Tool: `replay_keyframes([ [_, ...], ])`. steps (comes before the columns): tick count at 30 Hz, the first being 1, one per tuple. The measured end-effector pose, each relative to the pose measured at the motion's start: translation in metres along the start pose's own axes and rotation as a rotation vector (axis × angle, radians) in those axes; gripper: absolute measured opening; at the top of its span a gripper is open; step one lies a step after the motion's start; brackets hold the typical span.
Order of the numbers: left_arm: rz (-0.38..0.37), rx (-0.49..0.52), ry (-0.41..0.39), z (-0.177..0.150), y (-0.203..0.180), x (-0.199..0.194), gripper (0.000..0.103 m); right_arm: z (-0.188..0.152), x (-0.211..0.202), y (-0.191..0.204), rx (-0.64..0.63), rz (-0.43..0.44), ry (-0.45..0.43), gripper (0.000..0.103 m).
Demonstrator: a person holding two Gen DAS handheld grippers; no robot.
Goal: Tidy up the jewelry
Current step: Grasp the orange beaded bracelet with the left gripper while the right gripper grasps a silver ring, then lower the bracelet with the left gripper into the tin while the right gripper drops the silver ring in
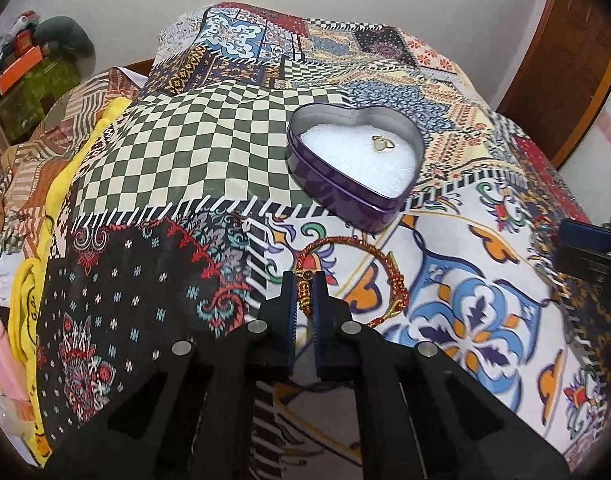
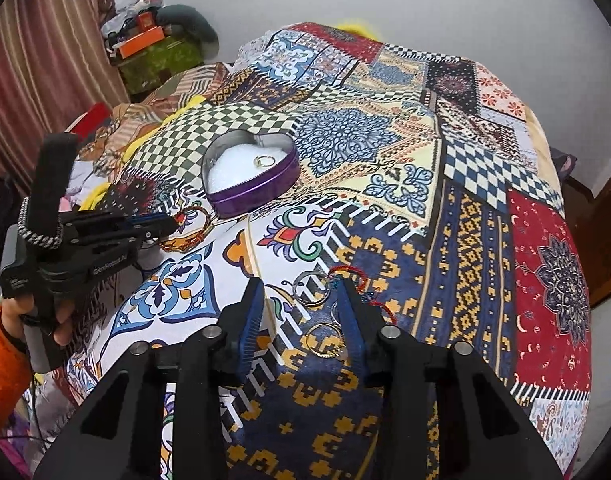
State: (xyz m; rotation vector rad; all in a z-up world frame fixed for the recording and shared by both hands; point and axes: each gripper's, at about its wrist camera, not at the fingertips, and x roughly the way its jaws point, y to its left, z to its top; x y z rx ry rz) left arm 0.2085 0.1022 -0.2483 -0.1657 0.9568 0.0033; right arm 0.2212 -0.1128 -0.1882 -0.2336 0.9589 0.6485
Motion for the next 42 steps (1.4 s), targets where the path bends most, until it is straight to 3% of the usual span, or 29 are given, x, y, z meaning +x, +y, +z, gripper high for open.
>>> replay_keyframes([
  [5,-0.016,-0.007,-0.026,-0.006,0.000,-0.016,0.005,0.003,0.010,-0.003,0.010,0.003,0.028,0.027],
  [12,-0.031,0.002,-0.073,-0.007,-0.008,-0.035,0.005,0.002,0.016,0.000,-0.001,-0.014,0.046,0.025],
  [14,-0.034,0.008,-0.084,-0.008,-0.010,-0.041,0.005,0.002,0.016,0.000,-0.005,-0.018,0.045,0.020],
  [19,-0.028,0.022,-0.111,-0.006,-0.017,-0.051,0.005,0.003,0.013,-0.003,0.013,-0.011,0.037,0.020],
  [33,-0.017,0.046,-0.216,0.018,-0.028,-0.088,0.005,0.027,-0.025,0.006,0.021,0.022,-0.095,0.020],
  [42,-0.008,0.058,-0.266,0.037,-0.032,-0.095,0.005,0.048,-0.028,0.012,0.022,0.043,-0.145,0.020],
])
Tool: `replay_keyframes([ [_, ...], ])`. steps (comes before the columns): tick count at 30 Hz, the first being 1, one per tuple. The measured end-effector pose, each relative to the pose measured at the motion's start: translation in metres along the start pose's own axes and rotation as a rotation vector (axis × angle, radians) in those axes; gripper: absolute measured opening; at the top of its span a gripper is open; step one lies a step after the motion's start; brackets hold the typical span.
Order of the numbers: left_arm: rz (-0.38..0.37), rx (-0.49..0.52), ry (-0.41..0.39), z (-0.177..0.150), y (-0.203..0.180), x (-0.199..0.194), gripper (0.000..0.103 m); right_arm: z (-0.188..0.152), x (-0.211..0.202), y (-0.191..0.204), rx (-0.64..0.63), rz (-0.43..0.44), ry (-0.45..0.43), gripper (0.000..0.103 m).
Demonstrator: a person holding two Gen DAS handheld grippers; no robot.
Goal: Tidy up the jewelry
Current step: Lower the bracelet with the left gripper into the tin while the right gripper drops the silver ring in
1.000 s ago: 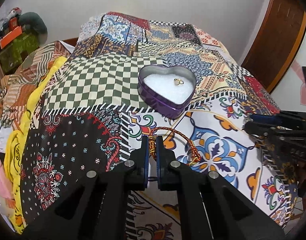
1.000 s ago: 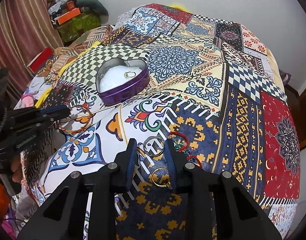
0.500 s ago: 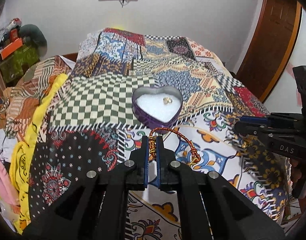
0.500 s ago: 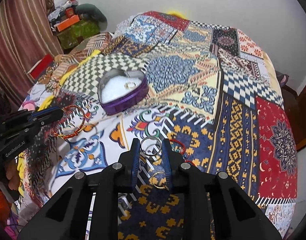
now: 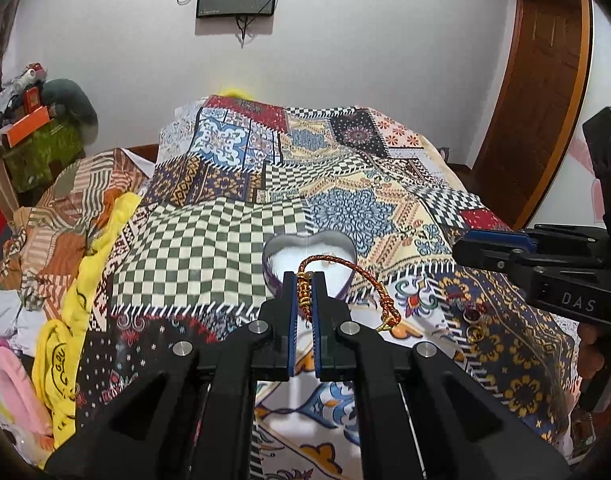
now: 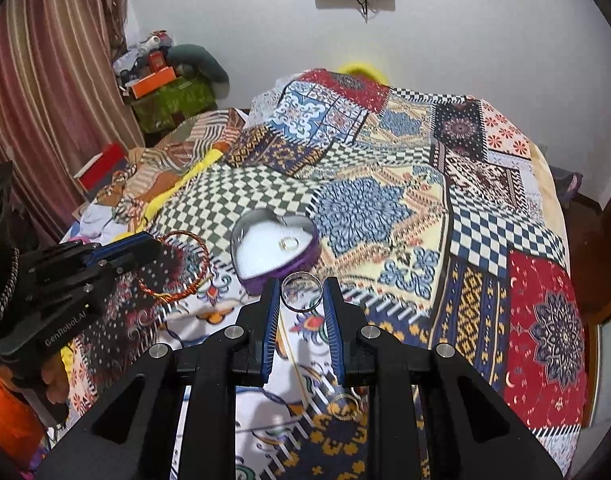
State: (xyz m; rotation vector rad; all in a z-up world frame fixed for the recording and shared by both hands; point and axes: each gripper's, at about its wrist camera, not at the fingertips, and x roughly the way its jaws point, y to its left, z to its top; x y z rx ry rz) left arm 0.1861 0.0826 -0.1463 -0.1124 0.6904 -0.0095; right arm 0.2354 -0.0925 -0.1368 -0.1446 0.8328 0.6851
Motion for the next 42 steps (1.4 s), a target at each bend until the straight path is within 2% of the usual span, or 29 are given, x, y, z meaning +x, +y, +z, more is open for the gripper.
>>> replay_keyframes([
  [9,0.003,0.010,-0.018,0.018,0.003,0.016,0.005,0.020,0.008,0.006,0.003,0.026,-0.034,0.020],
  [14,-0.009,-0.003,0.001,0.026,0.010,0.039,0.005,0.030,0.023,0.008,-0.006,0.027,-0.029,0.020],
  [21,-0.058,-0.049,0.075,0.029,0.025,0.077,0.005,0.036,0.051,0.007,-0.028,0.017,0.027,0.020],
  [31,-0.072,-0.002,0.148,0.024,0.024,0.118,0.005,0.040,0.098,0.002,-0.039,0.040,0.166,0.020],
  [42,-0.071,0.020,0.156,0.018,0.025,0.123,0.005,0.038,0.115,0.005,-0.046,0.061,0.211,0.020],
])
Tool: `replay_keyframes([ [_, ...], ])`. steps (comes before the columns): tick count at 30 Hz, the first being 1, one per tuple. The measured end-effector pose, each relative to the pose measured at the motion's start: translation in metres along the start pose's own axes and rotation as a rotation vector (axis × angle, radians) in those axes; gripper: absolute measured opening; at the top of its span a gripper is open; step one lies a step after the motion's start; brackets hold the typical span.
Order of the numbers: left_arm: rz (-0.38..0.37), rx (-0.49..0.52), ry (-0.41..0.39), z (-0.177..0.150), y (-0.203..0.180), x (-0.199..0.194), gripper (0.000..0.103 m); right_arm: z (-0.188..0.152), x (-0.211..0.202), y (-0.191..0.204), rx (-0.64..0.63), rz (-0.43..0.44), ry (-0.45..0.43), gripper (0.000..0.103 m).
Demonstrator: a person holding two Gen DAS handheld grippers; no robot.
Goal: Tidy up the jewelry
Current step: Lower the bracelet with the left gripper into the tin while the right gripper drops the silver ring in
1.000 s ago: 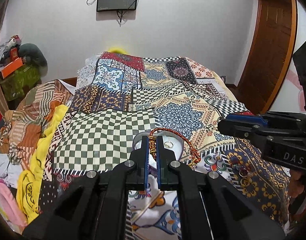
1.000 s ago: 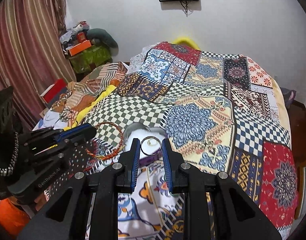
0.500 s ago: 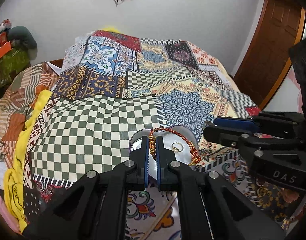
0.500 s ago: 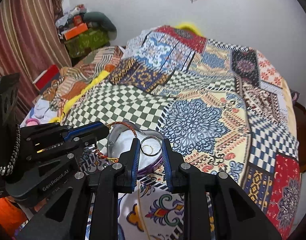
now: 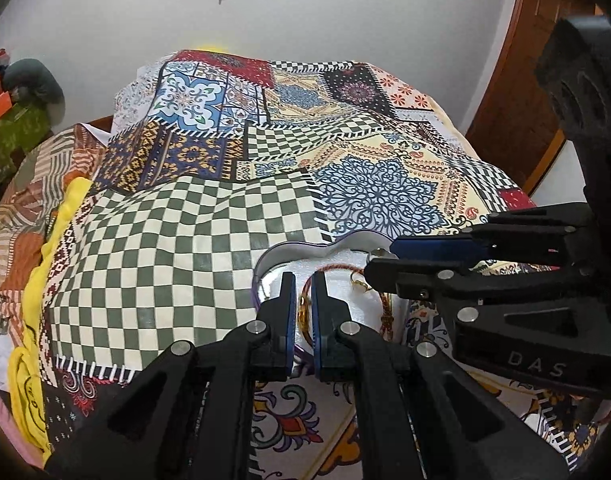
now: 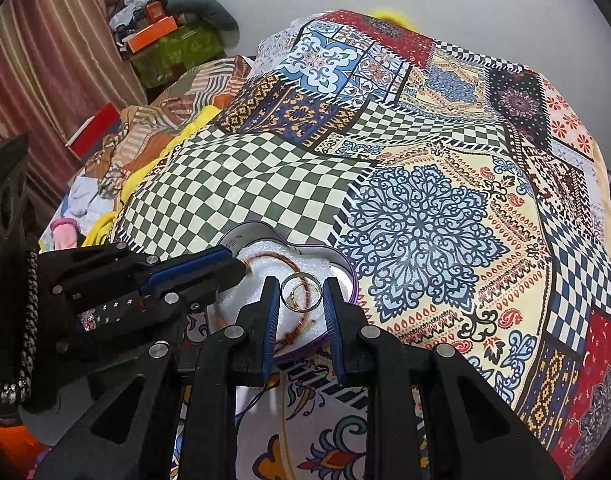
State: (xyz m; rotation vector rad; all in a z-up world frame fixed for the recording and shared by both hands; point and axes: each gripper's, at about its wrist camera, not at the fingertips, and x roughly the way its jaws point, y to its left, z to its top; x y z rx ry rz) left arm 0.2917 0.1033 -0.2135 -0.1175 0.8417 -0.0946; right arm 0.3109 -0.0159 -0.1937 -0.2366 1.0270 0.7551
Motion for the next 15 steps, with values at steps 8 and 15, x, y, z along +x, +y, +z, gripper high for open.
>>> replay_keyframes([
  [8,0.025,-0.027,-0.013,-0.001,0.012,-0.017,0.012,0.001,0.002,0.003,-0.008,0.002,0.000,0.020],
  [15,0.075,-0.019,-0.040,-0.003,0.016,-0.040,0.023,0.001,-0.002,0.011,-0.045,-0.035,-0.005,0.025],
])
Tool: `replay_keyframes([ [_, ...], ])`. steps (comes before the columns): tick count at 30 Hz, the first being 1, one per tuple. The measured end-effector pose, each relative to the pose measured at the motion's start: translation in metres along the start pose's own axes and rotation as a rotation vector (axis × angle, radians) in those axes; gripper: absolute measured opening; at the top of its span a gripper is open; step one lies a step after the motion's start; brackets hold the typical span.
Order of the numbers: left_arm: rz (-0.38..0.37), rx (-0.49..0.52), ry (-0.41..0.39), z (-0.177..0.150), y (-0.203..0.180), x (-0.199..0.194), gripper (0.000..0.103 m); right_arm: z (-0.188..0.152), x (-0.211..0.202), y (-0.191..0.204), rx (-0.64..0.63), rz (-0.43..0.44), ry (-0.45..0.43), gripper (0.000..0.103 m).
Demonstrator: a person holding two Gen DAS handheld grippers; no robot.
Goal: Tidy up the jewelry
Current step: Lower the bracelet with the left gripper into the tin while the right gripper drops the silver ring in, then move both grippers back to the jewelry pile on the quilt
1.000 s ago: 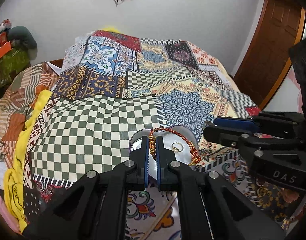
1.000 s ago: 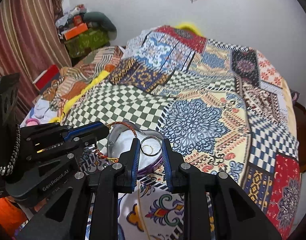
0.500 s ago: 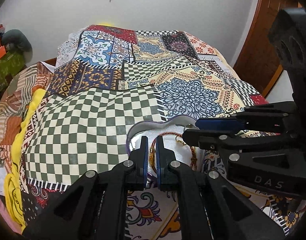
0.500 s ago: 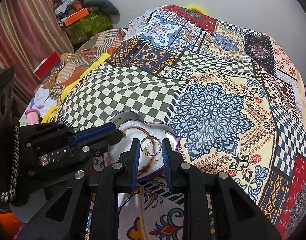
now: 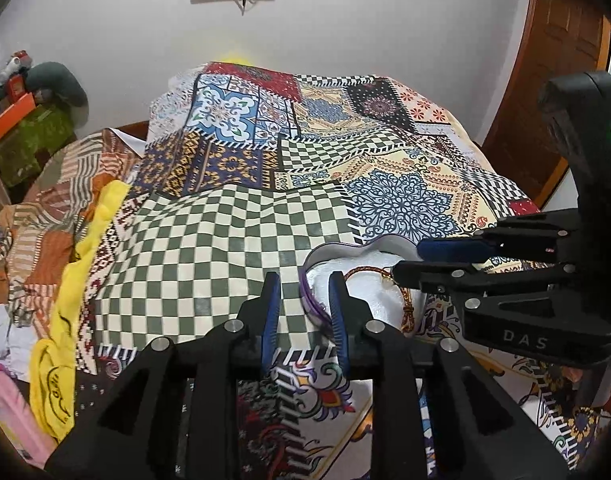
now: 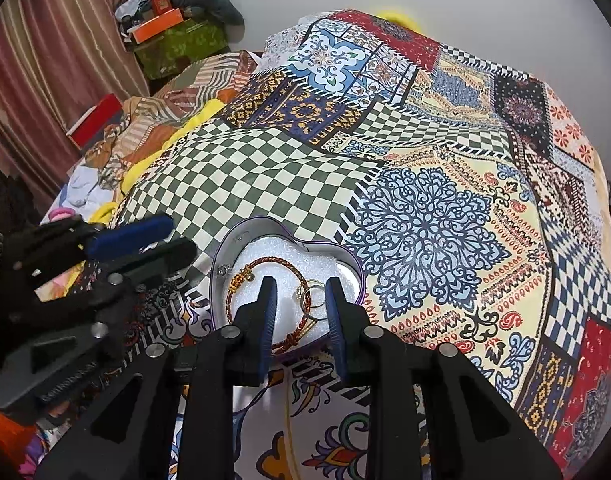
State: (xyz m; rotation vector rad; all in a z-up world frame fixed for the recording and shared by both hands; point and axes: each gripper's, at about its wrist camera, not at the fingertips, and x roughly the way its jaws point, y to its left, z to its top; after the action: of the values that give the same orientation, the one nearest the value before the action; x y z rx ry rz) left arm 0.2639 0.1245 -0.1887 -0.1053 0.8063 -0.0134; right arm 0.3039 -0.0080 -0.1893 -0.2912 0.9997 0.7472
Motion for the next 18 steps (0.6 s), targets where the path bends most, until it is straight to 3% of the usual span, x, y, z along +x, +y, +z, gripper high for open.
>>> replay_keyframes([
  [18,-0.018,0.021,-0.051,-0.002,-0.031,-0.061,0.026,-0.023,-0.086,0.008,0.002,-0.082,-0.155,0.026],
])
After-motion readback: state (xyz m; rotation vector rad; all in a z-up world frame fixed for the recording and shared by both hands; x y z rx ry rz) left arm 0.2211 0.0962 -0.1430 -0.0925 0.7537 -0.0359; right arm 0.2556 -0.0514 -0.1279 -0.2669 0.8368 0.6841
